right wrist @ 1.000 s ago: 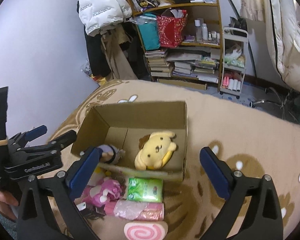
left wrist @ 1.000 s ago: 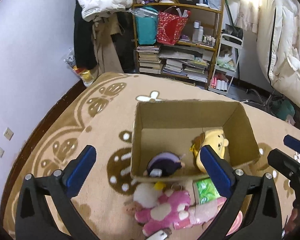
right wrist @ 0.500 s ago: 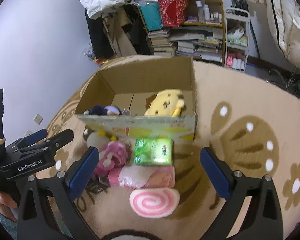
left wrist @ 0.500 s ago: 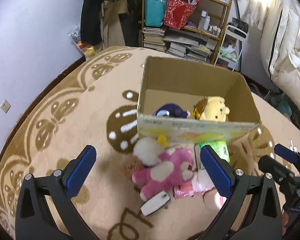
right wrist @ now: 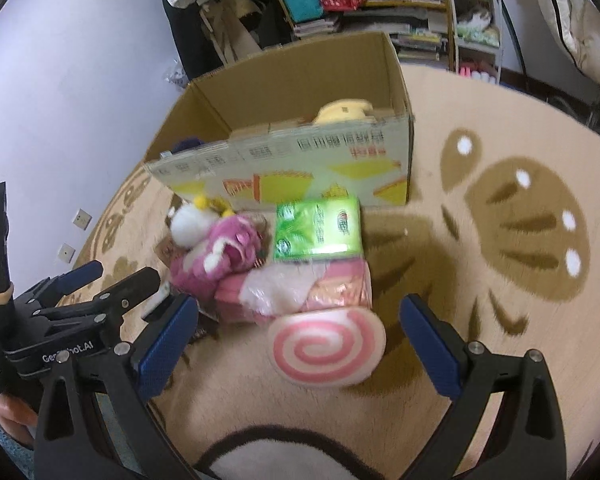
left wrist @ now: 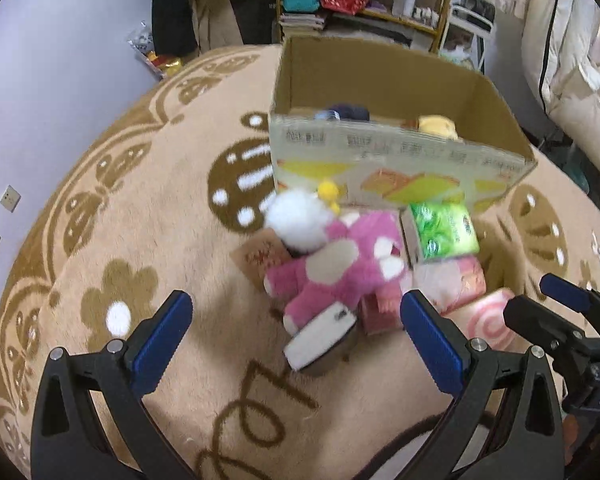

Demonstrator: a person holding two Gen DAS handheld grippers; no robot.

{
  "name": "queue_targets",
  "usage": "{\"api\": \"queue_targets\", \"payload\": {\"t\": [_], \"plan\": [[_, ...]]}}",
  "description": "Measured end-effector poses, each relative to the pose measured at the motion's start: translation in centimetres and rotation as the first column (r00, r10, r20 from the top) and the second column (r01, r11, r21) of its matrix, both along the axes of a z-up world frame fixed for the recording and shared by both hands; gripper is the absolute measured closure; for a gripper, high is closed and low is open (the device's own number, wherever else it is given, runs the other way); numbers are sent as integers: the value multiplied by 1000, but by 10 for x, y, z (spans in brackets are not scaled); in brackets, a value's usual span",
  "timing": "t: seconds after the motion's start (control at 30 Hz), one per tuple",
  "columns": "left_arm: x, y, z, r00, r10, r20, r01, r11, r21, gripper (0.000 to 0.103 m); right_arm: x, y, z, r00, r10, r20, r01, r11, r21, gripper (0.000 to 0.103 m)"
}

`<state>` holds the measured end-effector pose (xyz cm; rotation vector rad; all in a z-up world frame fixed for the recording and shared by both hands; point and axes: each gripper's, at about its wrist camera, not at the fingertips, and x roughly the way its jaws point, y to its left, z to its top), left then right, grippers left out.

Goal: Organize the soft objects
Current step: 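Move both tools back toward the pile in front of the box, then grasp the black card box with the left tool while the right grasps the pink swirl cushion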

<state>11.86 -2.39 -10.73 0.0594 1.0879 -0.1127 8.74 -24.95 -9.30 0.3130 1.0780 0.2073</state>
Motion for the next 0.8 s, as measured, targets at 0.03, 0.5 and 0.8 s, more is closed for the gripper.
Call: {"api": "queue_targets", "payload": {"t": [0.03, 0.5, 0.8], "plan": [[0, -1, -3, 1000, -2, -12, 2, 1000, -3, 0, -1, -1, -4, 1000, -4, -10, 4, 1000, 4, 0], [4, -11, -32, 992, -44, -120, 44, 999, -2, 2, -9, -10, -41, 993, -48, -110, 52, 998, 32, 25], [5, -16, -49, 982, -82, -172, 83, 997, -5, 56, -9, -11, -54, 993, -32, -112, 36, 999, 39, 31]]}}
